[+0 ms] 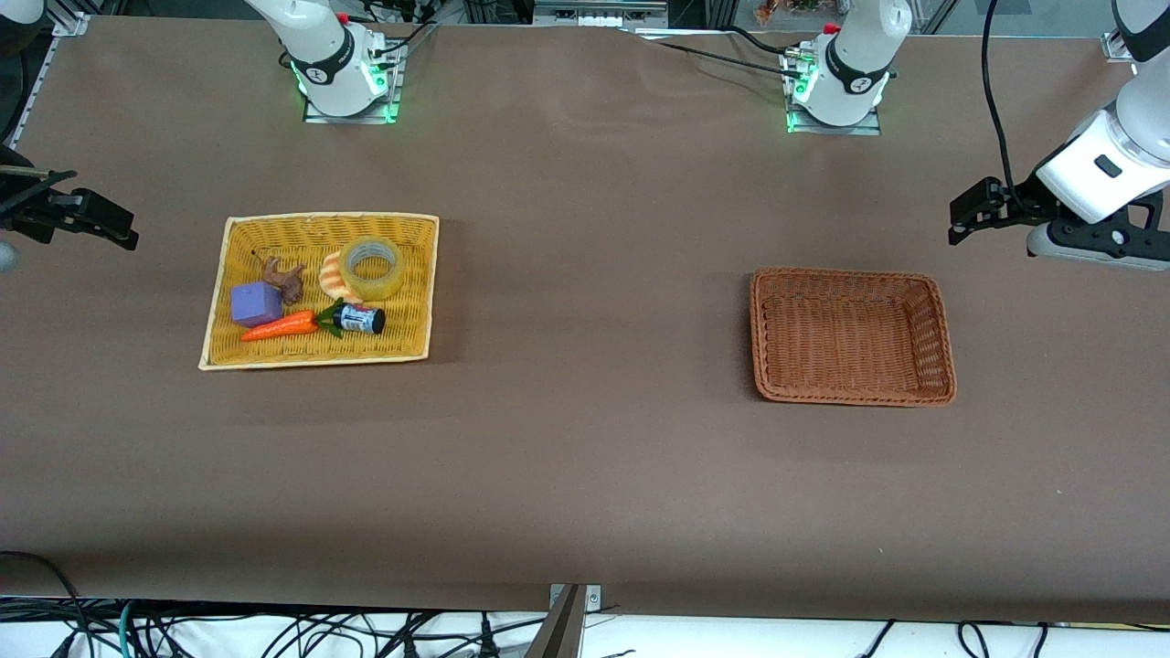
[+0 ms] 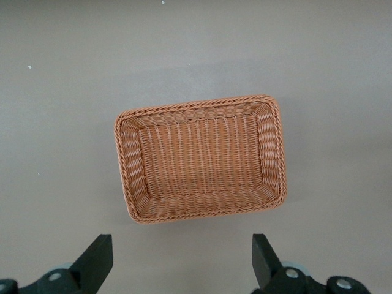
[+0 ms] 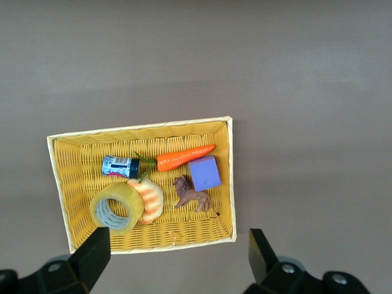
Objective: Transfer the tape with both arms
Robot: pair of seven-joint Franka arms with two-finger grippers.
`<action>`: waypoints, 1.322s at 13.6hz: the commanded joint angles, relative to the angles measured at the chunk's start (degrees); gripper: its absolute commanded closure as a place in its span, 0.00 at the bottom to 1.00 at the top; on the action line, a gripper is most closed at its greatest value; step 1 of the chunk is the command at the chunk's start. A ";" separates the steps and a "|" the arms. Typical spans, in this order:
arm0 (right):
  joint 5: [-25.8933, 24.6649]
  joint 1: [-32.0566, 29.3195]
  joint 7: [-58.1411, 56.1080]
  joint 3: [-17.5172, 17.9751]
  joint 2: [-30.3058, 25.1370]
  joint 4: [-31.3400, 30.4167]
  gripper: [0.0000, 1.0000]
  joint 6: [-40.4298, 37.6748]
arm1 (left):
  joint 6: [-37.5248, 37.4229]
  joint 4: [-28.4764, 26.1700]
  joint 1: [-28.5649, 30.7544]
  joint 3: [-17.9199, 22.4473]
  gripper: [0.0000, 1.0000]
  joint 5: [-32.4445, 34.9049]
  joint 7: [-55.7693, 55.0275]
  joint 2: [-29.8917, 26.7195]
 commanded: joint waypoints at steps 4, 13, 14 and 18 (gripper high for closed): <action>-0.13 -0.75 0.63 0.50 0.46 1.19 0.00 -0.66 | -1.63 2.50 -0.04 -0.17 0.00 0.59 -0.15 1.25; 0.04 -0.84 0.46 0.41 2.82 0.93 0.00 -0.83 | -1.63 2.42 0.05 -0.09 0.00 0.59 -0.15 1.25; 0.04 -0.92 -0.85 0.41 3.27 1.01 0.00 -0.83 | -1.63 2.50 -0.04 -0.17 0.00 0.59 -0.15 1.25; 0.04 0.56 -1.56 0.94 7.12 0.75 0.00 -1.10 | -1.71 2.50 0.05 -0.09 0.00 0.59 -0.06 1.25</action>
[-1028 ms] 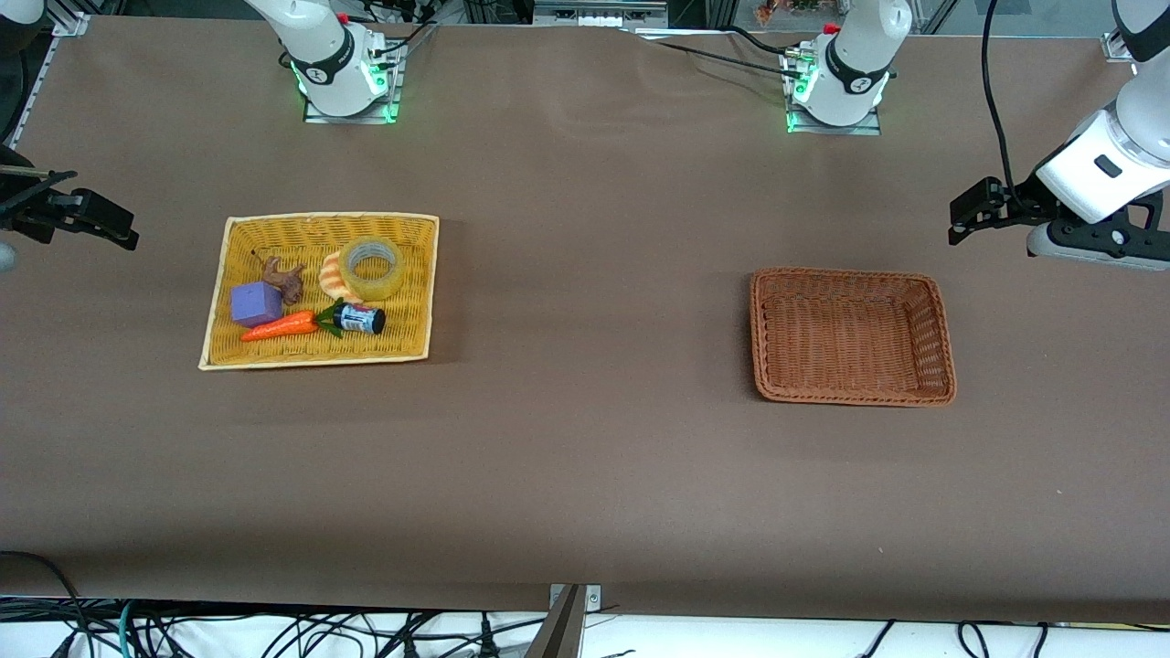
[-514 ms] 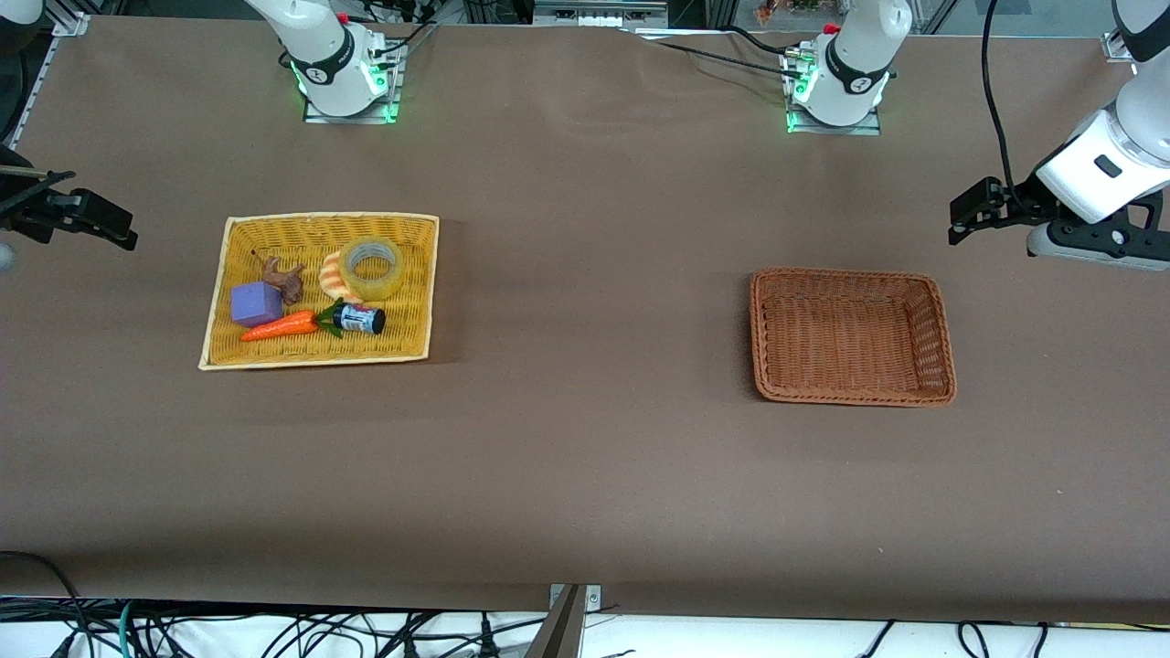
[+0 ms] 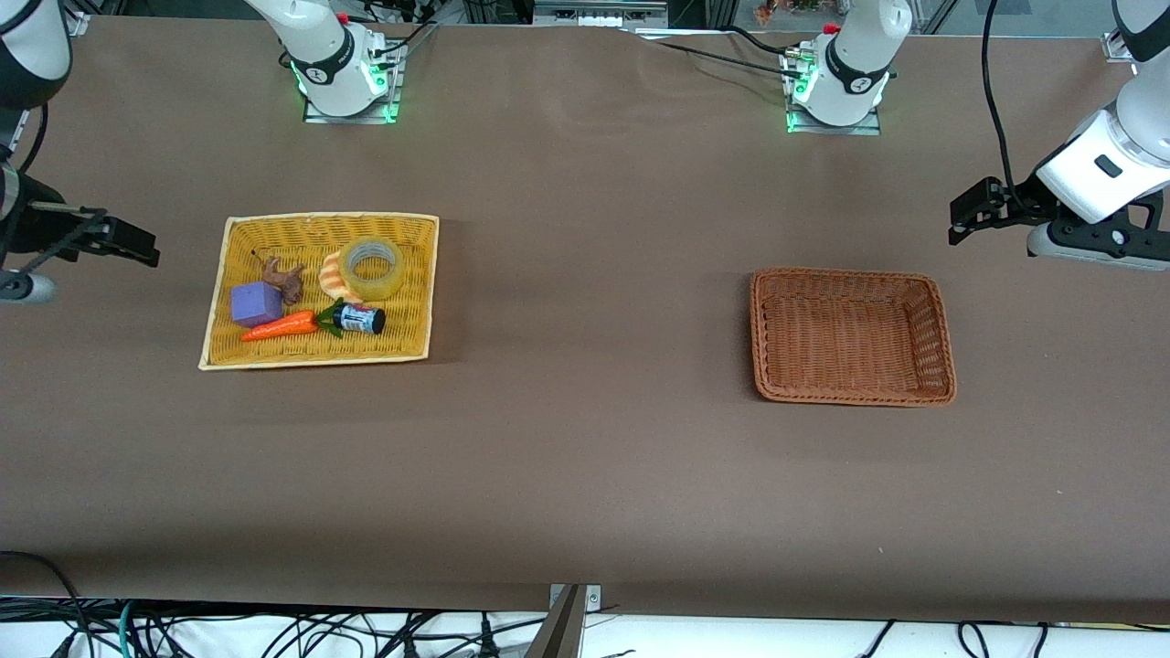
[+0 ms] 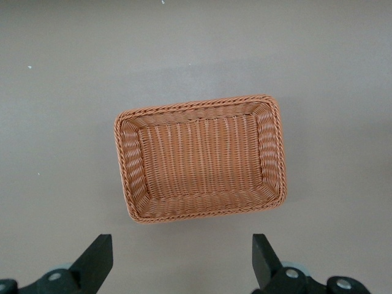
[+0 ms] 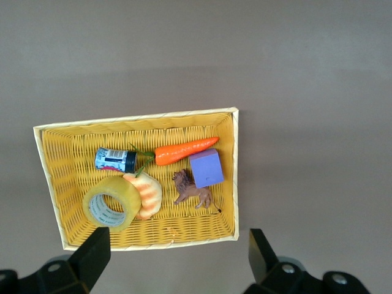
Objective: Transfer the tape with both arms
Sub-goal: 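Reach the right gripper down to the clear tape roll in the yellow tray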
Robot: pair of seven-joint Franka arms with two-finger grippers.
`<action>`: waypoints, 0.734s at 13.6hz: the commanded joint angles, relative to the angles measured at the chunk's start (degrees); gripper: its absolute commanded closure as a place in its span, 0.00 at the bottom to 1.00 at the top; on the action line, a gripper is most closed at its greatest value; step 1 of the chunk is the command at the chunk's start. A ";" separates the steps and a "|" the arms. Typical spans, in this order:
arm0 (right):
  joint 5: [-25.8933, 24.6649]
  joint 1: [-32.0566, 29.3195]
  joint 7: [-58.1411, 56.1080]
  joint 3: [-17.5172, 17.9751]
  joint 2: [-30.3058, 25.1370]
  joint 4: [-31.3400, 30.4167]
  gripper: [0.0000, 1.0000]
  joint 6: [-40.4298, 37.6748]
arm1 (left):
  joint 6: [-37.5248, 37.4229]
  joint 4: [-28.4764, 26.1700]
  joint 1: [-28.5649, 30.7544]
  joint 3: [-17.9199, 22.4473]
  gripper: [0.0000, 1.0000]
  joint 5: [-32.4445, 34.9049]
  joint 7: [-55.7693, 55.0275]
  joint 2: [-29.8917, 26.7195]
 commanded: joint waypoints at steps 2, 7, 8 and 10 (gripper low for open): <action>2.47 1.30 -0.06 0.66 7.37 0.67 0.00 -0.16 | -1.65 2.44 0.13 -0.09 0.00 0.59 -0.06 1.21; 6.27 3.68 1.26 0.66 11.00 -11.68 0.00 12.64 | -1.65 2.44 0.05 -0.09 0.00 0.67 -0.06 1.21; 6.27 3.68 2.14 0.74 9.87 -16.25 0.00 16.42 | -1.65 2.44 0.05 -0.09 0.00 0.59 -0.06 1.21; 6.27 3.77 2.23 2.41 7.93 -24.17 0.00 23.46 | -1.65 2.44 -0.04 -0.17 0.00 0.67 -0.06 1.21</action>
